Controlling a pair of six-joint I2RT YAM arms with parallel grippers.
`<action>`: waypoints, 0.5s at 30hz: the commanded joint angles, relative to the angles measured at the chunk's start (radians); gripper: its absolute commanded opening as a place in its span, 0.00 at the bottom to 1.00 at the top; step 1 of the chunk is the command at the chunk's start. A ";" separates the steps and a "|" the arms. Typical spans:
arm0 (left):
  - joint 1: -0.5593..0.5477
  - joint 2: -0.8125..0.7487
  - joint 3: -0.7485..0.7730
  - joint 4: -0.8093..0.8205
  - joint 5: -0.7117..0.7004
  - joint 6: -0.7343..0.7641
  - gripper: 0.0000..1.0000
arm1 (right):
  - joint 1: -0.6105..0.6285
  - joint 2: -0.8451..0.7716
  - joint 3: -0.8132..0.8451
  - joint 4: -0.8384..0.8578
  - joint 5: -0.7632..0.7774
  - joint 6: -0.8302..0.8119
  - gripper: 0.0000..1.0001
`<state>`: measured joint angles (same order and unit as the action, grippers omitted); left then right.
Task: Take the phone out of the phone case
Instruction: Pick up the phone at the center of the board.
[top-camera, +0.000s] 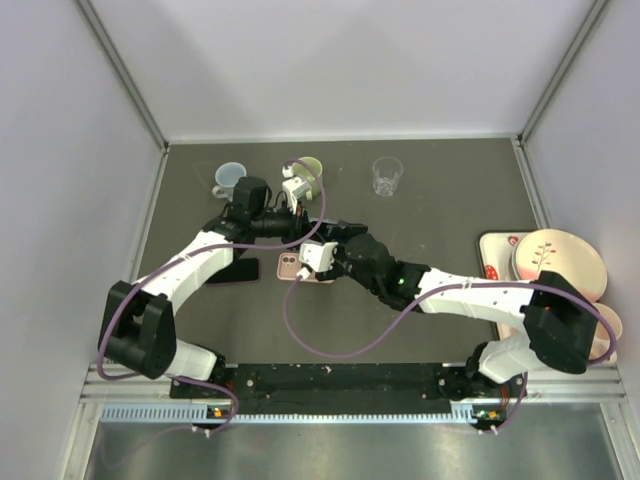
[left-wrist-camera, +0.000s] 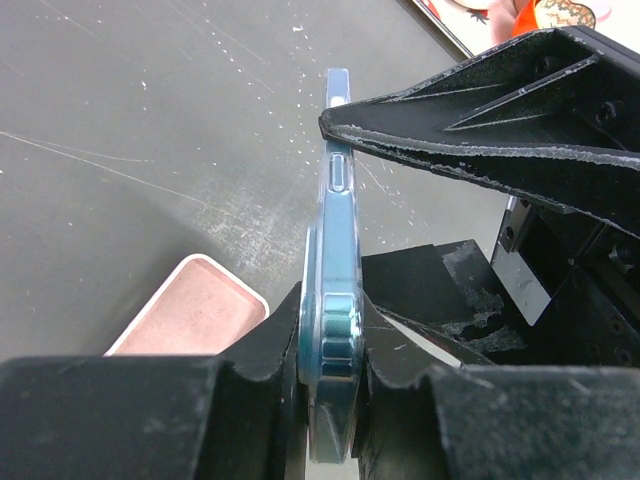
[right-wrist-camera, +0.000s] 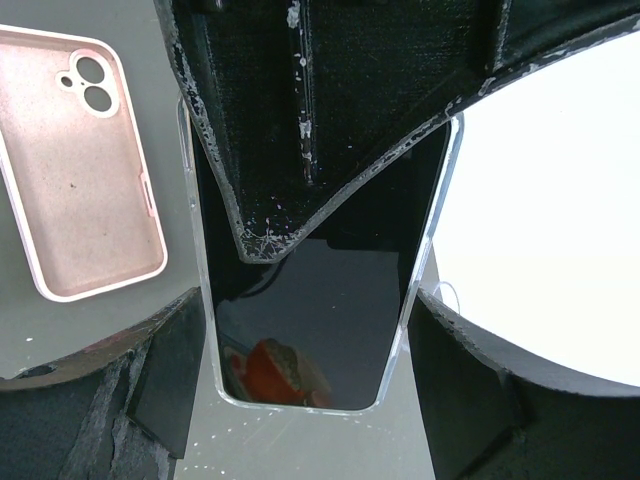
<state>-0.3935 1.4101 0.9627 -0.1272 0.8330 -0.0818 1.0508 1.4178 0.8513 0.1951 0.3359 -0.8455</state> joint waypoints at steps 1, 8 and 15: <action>-0.004 0.001 0.010 0.040 0.015 0.013 0.00 | 0.018 0.003 0.038 0.076 0.009 -0.004 0.26; -0.002 -0.031 0.001 0.038 -0.006 0.036 0.00 | 0.020 -0.032 0.017 0.119 0.025 -0.006 0.53; 0.016 -0.112 -0.015 0.054 -0.051 0.056 0.00 | 0.017 -0.103 0.002 0.118 0.028 0.016 0.72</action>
<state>-0.3935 1.3796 0.9546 -0.1268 0.8116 -0.0593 1.0546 1.4052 0.8421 0.2173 0.3386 -0.8463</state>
